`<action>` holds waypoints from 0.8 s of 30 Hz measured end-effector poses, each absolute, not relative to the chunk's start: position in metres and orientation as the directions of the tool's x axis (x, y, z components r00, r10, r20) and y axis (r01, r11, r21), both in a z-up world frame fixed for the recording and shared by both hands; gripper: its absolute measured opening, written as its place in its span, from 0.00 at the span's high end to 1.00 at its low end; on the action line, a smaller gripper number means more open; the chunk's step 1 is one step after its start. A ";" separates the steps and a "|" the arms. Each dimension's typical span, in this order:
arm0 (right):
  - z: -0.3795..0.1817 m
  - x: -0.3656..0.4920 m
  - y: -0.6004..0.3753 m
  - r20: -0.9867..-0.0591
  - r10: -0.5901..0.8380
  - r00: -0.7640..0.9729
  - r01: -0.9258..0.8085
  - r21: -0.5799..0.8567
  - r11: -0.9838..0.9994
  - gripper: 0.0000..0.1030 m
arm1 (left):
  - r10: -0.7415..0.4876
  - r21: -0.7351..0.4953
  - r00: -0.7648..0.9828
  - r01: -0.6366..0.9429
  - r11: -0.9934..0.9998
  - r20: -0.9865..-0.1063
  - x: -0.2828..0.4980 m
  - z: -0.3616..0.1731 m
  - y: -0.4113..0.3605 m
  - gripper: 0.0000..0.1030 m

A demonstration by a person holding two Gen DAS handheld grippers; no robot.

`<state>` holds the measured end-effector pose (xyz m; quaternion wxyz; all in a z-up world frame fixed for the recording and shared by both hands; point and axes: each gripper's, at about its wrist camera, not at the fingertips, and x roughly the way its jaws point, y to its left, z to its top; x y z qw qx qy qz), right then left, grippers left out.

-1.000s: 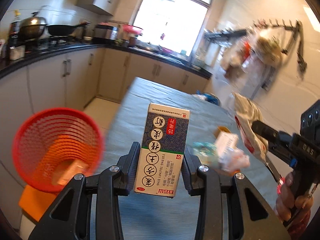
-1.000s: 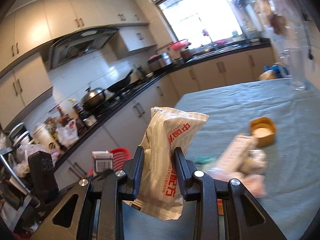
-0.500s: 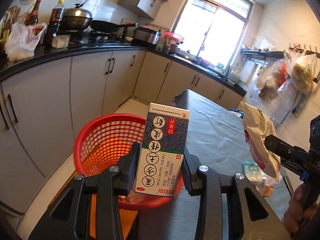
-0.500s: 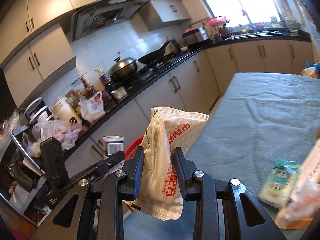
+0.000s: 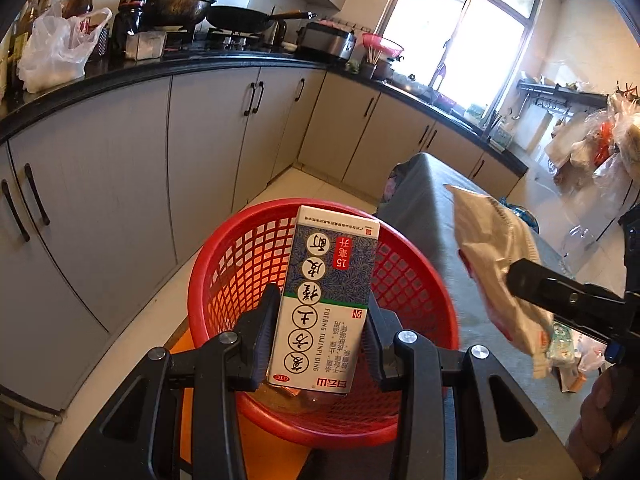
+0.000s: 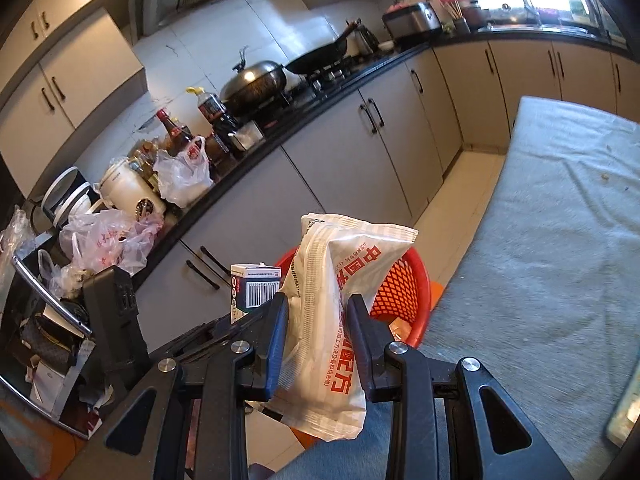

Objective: Collect trash
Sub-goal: 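Drop the medicine box into the red basket with the left tool while the right tool drops the white bag, then move both tools back over the table toward the remaining items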

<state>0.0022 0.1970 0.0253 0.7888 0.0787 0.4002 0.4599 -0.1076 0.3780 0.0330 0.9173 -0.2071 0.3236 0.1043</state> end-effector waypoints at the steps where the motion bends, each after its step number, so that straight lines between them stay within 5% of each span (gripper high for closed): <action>1: 0.023 0.004 0.198 -0.563 0.786 0.255 -0.660 0.493 0.567 0.68 | 0.056 -0.313 0.767 -0.326 0.892 -0.640 -0.106 0.032 0.379 0.64; 5: 0.012 0.014 0.205 -0.579 0.778 0.244 -0.641 0.506 0.577 0.66 | 0.050 -0.319 0.755 -0.335 0.886 -0.654 -0.102 0.026 0.385 0.63; 8: 0.008 0.017 0.209 -0.585 0.778 0.230 -0.634 0.517 0.576 0.66 | 0.056 -0.322 0.750 -0.349 0.880 -0.659 -0.102 0.024 0.387 0.53; 24: 0.014 0.019 0.201 -0.556 0.803 0.217 -0.629 0.550 0.550 0.54 | 0.060 -0.338 0.769 -0.348 0.875 -0.637 -0.113 0.034 0.382 0.49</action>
